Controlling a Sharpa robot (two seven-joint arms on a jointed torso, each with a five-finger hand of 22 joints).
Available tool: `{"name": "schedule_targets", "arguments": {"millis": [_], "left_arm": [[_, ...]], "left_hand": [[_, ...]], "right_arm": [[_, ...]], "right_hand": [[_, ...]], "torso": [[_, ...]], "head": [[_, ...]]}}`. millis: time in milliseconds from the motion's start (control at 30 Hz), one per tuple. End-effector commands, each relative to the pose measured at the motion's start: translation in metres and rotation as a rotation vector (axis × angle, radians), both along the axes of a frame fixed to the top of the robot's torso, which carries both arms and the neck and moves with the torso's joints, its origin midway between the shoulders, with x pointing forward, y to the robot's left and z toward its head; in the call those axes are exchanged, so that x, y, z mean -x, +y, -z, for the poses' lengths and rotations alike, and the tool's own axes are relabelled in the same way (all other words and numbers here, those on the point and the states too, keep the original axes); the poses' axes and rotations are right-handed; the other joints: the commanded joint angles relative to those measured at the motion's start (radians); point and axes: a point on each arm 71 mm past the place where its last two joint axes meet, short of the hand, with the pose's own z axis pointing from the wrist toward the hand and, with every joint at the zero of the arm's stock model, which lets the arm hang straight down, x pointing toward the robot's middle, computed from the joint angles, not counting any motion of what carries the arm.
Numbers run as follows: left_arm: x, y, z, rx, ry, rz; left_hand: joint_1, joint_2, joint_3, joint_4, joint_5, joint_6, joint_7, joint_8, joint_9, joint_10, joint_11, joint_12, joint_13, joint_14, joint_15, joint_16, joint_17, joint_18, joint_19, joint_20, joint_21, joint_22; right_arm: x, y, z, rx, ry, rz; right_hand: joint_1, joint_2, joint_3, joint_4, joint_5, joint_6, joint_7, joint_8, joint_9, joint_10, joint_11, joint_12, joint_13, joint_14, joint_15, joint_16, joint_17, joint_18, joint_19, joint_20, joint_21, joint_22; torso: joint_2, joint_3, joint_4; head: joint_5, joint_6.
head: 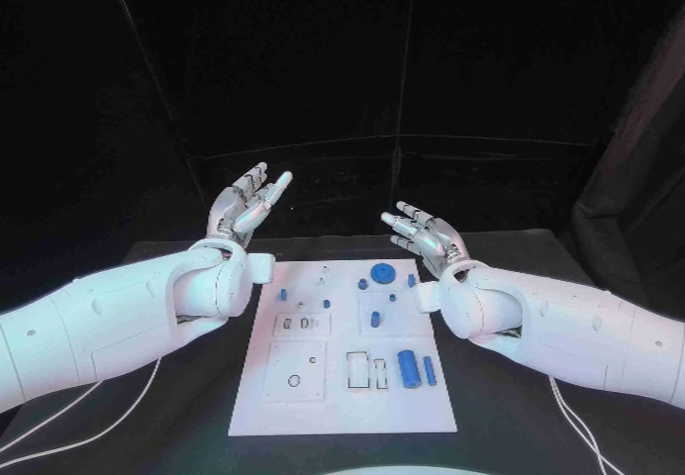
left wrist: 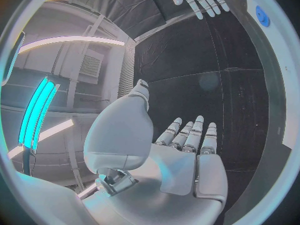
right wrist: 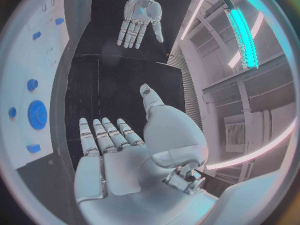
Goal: Assemble the parts on the task board
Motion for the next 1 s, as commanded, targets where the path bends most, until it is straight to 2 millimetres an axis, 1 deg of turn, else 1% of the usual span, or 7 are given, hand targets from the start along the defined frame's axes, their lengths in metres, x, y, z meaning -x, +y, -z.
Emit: {"name": "schedule_targets", "arguments": {"millis": [33,167,233,400,533,700,1000], "left_arm": [[0.000,-0.003,-0.005,0.065,-0.052,0.046],[0.000,-0.003,-0.005,0.065,-0.052,0.046],[0.002,0.021,-0.005,0.076,-0.028,0.049],[0.004,0.022,-0.005,0.082,-0.023,0.062],[0.006,0.018,-0.005,0.088,-0.022,0.074],[0.011,0.015,-0.007,0.092,-0.026,0.095],[0.026,0.009,-0.013,0.076,-0.043,0.189]], "left_hand": [[0.015,0.007,0.002,0.004,0.006,0.013,0.077,0.007,0.002,0.013,0.012,0.008,0.002,0.023,0.005,0.008,0.004,0.020,0.007,0.012,0.005,0.002],[0.029,0.021,0.004,-0.002,0.006,0.042,0.100,0.012,0.005,0.054,0.036,0.014,0.007,0.085,0.021,0.021,0.013,0.015,0.043,0.020,0.018,0.010],[0.041,0.025,0.008,-0.008,0.006,0.059,0.107,0.015,0.007,0.077,0.042,0.017,0.009,0.113,0.027,0.028,0.017,0.011,0.060,0.020,0.023,0.013],[0.069,0.034,0.023,-0.022,0.006,0.117,0.119,0.024,0.012,0.155,0.060,0.028,0.016,0.226,0.041,0.057,0.031,-0.005,0.138,0.020,0.050,0.027],[0.100,0.061,0.036,-0.051,0.009,0.267,0.143,0.059,0.031,0.376,0.085,0.080,0.041,0.442,0.053,0.126,0.061,-0.017,0.369,0.021,0.137,0.071],[0.140,0.093,0.034,-0.111,0.005,0.535,0.125,0.130,0.058,0.661,0.048,0.156,0.059,0.612,0.008,0.183,0.076,0.021,0.631,0.015,0.237,0.110],[0.179,0.131,0.037,-0.190,0.006,0.666,0.084,0.146,0.050,0.823,0.001,0.178,0.047,0.803,-0.050,0.217,0.096,0.030,0.829,-0.038,0.288,0.117]], "right_arm": [[0.001,0.012,0.001,-0.006,0.008,-0.170],[0.000,0.014,0.003,-0.007,0.013,-0.198],[-0.019,-0.013,-0.011,0.251,-0.185,-0.163],[-0.023,-0.019,-0.021,0.344,-0.261,-0.165],[-0.028,-0.023,-0.032,0.429,-0.325,-0.175],[-0.032,-0.026,-0.044,0.537,-0.389,-0.198],[-0.040,-0.017,-0.059,0.848,-0.471,-0.312]], "right_hand": [[0.145,0.014,0.048,-0.107,-0.056,0.323,0.126,0.065,0.035,0.443,0.009,0.081,0.035,0.451,-0.004,0.099,0.038,0.077,0.373,0.004,0.128,0.060],[0.185,0.020,0.086,-0.159,-0.073,0.578,0.097,0.109,0.050,0.616,-0.030,0.107,0.030,0.647,-0.050,0.134,0.037,0.114,0.500,-0.005,0.179,0.068],[0.192,0.016,0.102,-0.161,-0.075,0.616,0.090,0.105,0.045,0.647,-0.039,0.099,0.027,0.685,-0.060,0.131,0.032,0.115,0.530,-0.014,0.186,0.064],[0.204,-0.004,0.159,-0.165,-0.077,0.681,0.077,0.089,0.035,0.721,-0.057,0.072,0.026,0.785,-0.090,0.122,0.031,0.113,0.608,-0.043,0.208,0.059],[0.210,-0.021,0.209,-0.166,-0.067,0.722,0.072,0.082,0.036,0.774,-0.073,0.059,0.027,0.857,-0.113,0.123,0.034,0.115,0.663,-0.071,0.232,0.062],[0.212,-0.046,0.260,-0.166,-0.072,0.765,0.062,0.078,0.037,0.839,-0.092,0.053,0.028,0.948,-0.142,0.134,0.039,0.114,0.729,-0.106,0.278,0.079],[0.205,-0.097,0.302,-0.163,-0.074,0.820,0.038,0.061,0.036,0.928,-0.125,0.031,0.028,1.114,-0.192,0.168,0.068,0.111,0.826,-0.163,0.404,0.140]], "torso": [[0.000,0.0003,0.0002],[0.000,0.0003,0.0002],[0.014,-0.0038,-0.0013],[0.021,-0.0003,0.0003],[0.029,0.0004,0.0027],[0.044,-0.0018,0.0046],[0.080,-0.0132,0.0140]], "head": [[0.000,0.000],[0.000,0.000],[-0.004,-0.013],[-0.006,-0.009],[-0.008,-0.005],[-0.012,-0.005],[-0.023,0.011]]}}
